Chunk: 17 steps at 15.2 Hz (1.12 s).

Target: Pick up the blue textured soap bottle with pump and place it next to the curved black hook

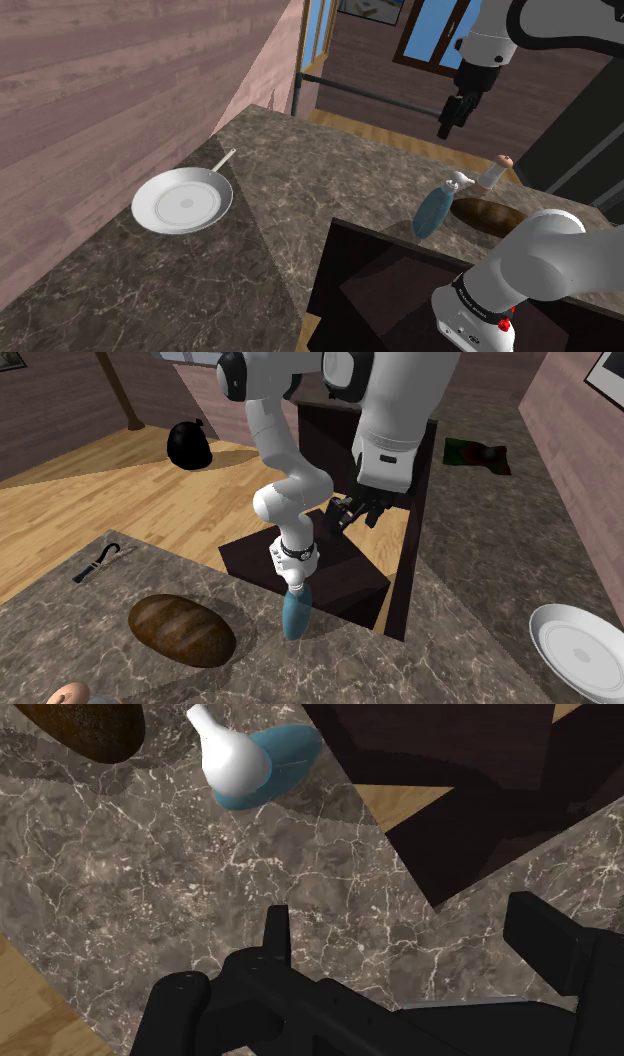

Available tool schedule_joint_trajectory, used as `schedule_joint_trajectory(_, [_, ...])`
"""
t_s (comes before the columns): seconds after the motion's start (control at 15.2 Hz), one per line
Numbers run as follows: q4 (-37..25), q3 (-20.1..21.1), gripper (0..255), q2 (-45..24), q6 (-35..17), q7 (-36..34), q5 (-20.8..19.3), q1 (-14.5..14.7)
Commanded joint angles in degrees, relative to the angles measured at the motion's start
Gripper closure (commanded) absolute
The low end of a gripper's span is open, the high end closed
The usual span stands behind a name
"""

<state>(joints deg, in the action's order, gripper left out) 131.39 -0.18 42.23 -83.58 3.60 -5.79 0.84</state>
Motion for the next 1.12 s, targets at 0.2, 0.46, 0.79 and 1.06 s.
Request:
schedule_joint_trajectory(0.2, [5.68,-4.56,0,3.27,-3.15,3.82,-0.46,-0.91])
schedule_joint_trajectory(0.46, [12.33,-10.96,0,6.46,-7.26,9.04,-1.68,-2.56])
schedule_joint_trajectory(0.79, [19.11,-19.71,0,8.08,-12.54,15.93,-4.02,-5.16])
schedule_joint_trajectory(1.06, [21.97,-22.04,0,8.12,-15.26,17.53,-4.9,-5.96])
